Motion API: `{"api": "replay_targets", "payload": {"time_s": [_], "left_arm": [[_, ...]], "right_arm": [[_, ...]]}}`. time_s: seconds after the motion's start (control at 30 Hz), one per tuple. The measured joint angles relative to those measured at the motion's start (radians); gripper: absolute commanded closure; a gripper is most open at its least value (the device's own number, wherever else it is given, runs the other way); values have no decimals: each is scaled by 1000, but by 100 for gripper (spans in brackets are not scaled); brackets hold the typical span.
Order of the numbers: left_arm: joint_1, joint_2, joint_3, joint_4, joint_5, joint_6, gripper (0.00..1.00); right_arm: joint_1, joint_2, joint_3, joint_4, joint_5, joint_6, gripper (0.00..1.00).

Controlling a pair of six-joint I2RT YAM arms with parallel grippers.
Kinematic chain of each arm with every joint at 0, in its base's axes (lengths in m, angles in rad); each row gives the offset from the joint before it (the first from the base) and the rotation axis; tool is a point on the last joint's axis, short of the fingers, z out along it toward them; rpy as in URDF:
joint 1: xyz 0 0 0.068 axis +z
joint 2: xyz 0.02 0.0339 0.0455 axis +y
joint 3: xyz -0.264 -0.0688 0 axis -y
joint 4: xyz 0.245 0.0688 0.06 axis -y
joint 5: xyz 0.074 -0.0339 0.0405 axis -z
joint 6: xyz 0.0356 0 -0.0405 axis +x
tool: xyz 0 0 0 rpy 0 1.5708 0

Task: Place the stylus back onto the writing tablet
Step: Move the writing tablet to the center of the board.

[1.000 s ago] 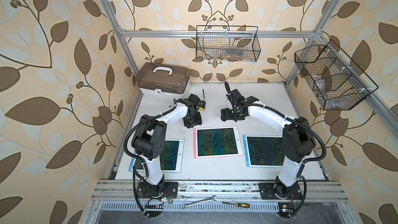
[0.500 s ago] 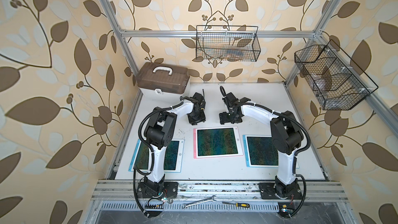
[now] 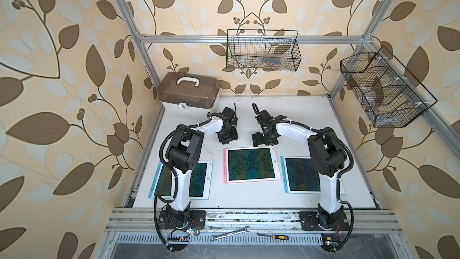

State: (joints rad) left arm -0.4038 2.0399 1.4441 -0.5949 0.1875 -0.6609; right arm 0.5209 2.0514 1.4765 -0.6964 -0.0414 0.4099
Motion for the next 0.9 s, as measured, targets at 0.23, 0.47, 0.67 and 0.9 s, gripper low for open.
{"api": "replay_targets", "payload": {"time_s": [0.23,0.47,0.67,0.9], "left_arm": [[0,-15,-26,27,0,-1,50],[-1,-32,-57,58,1,-2,50],[-2,-53,-91,77,6,-7,50],[-3,-66,-111,87,8,-13,50]], "right_arm": [[1,-35,-67,62,-15,16,12],[24,-65,-113,85,-16,26,12],[52,-76,-128,90,-16,35,12],[66,-87,-145,96,-18,40,12]]}}
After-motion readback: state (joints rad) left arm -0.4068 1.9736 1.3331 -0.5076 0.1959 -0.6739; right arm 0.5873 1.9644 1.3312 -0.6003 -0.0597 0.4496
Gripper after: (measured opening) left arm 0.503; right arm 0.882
